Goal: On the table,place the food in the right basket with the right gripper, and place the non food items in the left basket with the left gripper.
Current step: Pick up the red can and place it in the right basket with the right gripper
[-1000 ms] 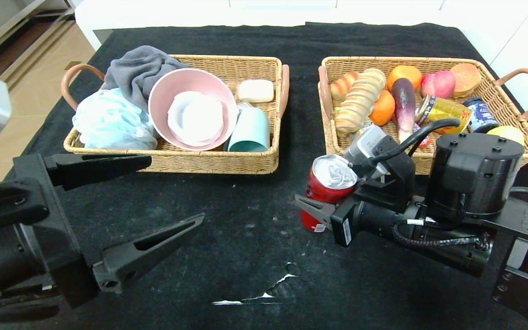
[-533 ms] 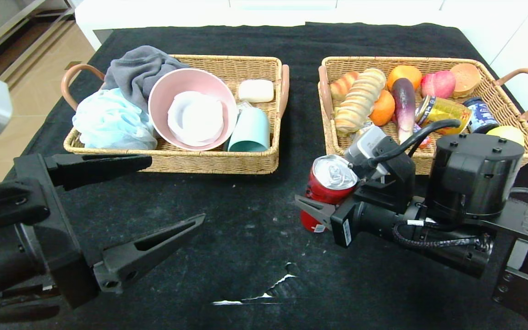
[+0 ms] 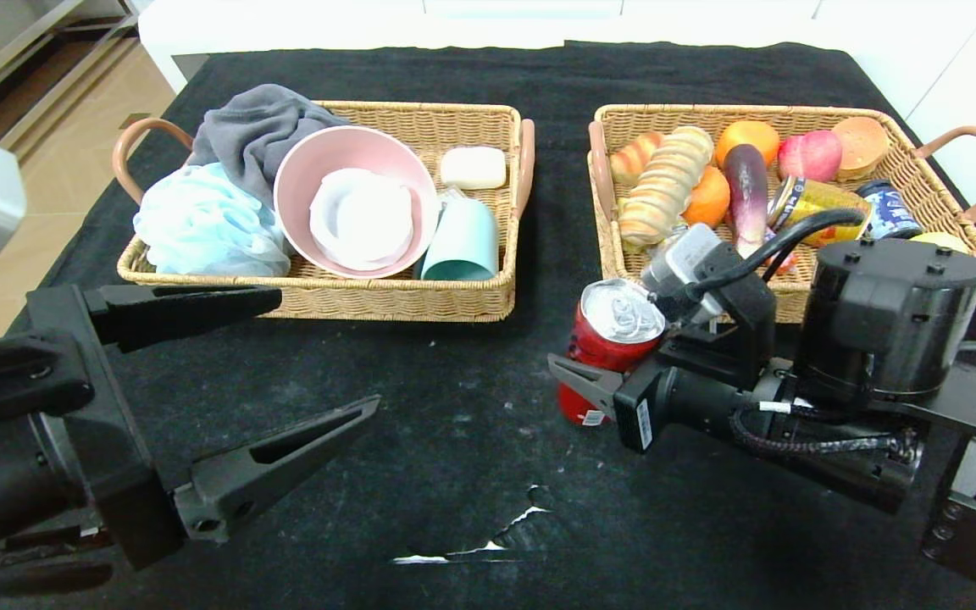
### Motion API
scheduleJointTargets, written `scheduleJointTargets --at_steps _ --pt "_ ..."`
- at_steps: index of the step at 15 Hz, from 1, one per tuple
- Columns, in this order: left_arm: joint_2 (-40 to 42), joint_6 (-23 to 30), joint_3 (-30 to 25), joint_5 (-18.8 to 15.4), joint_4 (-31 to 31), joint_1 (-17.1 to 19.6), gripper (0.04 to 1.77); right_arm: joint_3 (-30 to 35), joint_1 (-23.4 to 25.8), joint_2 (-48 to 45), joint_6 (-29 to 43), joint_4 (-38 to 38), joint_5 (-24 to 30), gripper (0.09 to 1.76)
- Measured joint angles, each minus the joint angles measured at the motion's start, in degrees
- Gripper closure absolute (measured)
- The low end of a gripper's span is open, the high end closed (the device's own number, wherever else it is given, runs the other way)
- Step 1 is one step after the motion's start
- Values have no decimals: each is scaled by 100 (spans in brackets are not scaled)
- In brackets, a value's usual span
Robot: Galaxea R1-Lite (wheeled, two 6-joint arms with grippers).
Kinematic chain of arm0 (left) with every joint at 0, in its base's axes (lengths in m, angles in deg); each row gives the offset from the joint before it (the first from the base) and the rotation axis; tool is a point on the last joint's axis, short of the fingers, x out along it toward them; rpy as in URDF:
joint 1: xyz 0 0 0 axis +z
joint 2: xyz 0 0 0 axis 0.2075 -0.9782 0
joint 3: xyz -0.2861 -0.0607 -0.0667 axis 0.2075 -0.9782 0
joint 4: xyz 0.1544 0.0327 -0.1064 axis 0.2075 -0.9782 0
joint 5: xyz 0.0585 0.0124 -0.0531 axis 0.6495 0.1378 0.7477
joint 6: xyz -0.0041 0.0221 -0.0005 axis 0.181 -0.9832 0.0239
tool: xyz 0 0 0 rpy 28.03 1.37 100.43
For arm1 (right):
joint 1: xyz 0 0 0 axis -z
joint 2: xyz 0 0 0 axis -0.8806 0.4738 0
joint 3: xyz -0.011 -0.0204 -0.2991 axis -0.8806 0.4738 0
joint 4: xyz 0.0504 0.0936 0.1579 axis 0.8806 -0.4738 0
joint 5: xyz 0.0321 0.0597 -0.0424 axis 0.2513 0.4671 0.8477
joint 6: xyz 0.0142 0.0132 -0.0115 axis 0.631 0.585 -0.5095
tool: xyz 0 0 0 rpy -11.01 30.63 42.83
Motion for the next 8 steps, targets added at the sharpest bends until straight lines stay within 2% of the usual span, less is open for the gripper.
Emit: scheduleJointTargets --at_steps 3,5,8 --pt "-5 0 0 -2 0 0 9 -171 -37 -162 -7 -169 0 82" --pt "-2 0 0 -2 0 0 9 -402 -43 -293 -7 -572 -30 82" --pt "0 0 2 -2 0 2 9 -1029 2 -491 4 -1153 -118 82"
